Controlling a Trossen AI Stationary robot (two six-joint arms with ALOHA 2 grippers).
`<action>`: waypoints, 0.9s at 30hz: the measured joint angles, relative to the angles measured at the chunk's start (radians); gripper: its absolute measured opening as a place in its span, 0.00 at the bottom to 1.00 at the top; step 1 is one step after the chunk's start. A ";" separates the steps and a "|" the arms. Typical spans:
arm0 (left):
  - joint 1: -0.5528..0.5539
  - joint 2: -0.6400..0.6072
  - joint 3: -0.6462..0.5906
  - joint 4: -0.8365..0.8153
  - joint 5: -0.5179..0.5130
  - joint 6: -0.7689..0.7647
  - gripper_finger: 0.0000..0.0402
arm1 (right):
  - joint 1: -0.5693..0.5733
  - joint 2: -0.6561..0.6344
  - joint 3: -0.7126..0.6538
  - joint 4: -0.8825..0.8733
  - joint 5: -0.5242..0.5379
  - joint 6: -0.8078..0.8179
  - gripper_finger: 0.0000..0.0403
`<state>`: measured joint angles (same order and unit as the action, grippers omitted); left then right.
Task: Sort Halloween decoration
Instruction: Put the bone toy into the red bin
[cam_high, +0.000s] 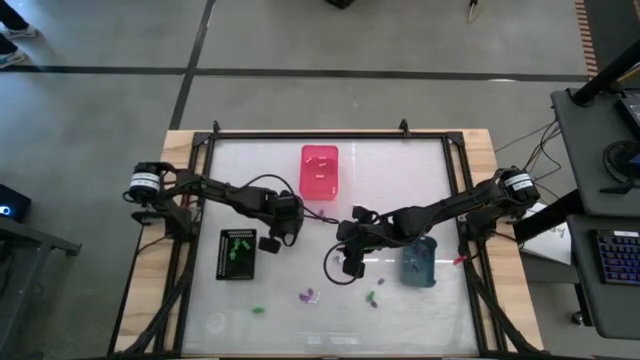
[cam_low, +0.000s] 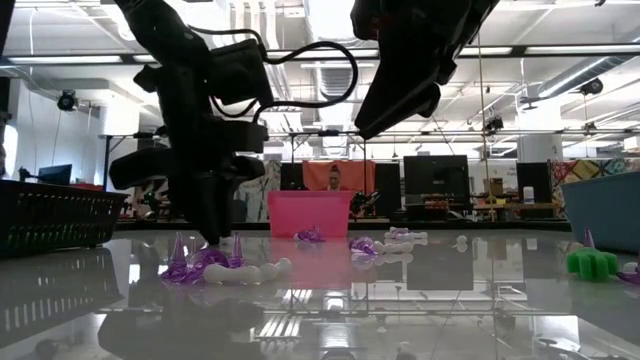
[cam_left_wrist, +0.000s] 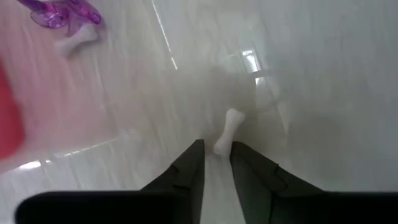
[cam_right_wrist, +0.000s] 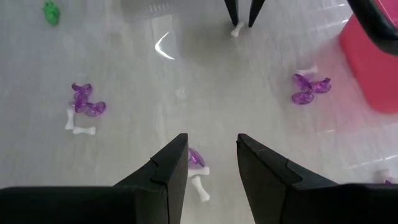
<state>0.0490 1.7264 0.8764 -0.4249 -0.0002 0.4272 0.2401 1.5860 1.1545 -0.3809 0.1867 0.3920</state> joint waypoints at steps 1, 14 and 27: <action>0.000 0.001 0.000 0.002 0.000 -0.008 0.12 | 0.000 0.000 0.000 0.001 0.000 0.000 0.32; 0.002 -0.043 -0.005 0.008 0.025 -0.085 0.00 | 0.000 0.000 0.000 0.004 -0.001 -0.027 0.32; 0.005 -0.256 -0.051 0.199 0.009 -0.113 0.00 | 0.035 -0.008 0.002 0.043 0.063 -0.116 0.32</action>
<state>0.0541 1.4704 0.8257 -0.2255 0.0088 0.3143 0.2755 1.5785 1.1561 -0.3375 0.2494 0.2757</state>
